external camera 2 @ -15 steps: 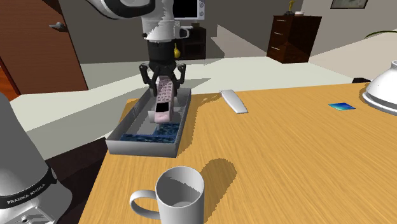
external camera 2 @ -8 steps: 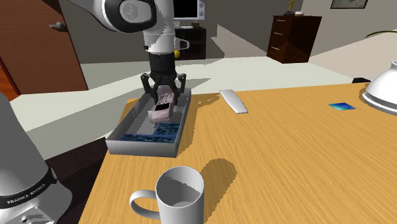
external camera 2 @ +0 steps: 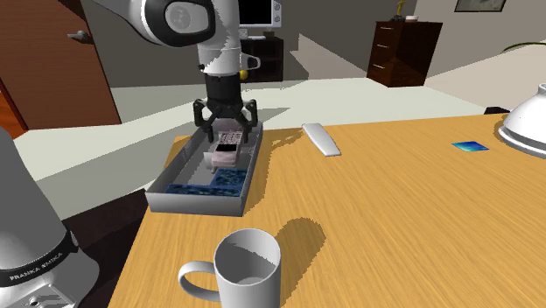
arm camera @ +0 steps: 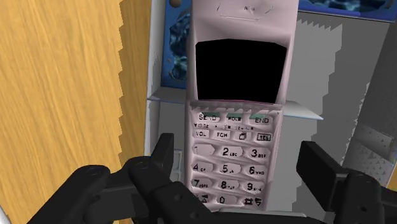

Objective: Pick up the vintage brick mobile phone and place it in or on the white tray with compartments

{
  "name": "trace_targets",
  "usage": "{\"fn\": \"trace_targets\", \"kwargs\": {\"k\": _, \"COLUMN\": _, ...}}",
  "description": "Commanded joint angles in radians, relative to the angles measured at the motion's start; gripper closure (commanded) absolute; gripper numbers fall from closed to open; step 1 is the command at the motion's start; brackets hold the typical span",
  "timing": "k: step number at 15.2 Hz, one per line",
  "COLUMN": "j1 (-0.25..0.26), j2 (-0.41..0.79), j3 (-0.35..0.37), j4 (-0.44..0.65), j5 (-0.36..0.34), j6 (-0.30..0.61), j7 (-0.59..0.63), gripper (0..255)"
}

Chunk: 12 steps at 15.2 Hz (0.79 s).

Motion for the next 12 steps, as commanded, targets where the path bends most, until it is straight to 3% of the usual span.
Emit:
{"fn": "trace_targets", "kwargs": {"k": 1, "j1": 0.0, "j2": 0.0, "j3": 0.0, "j4": 0.0, "j5": 0.0, "j6": 0.0, "j7": 0.0, "gripper": 0}}
{"fn": "trace_targets", "kwargs": {"k": 4, "j1": 0.0, "j2": 0.0, "j3": 0.0, "j4": 0.0, "j5": 0.0, "j6": 0.0, "j7": 0.0, "gripper": 0}}
{"fn": "trace_targets", "kwargs": {"k": 8, "j1": 0.002, "j2": -0.044, "j3": 0.015, "j4": 0.093, "j5": 0.002, "j6": -0.137, "j7": 0.003, "gripper": 0}}
{"fn": "trace_targets", "kwargs": {"k": 12, "j1": 0.002, "j2": -0.044, "j3": 0.015, "j4": 0.093, "j5": 0.002, "j6": -0.137, "j7": 0.003, "gripper": 0}}
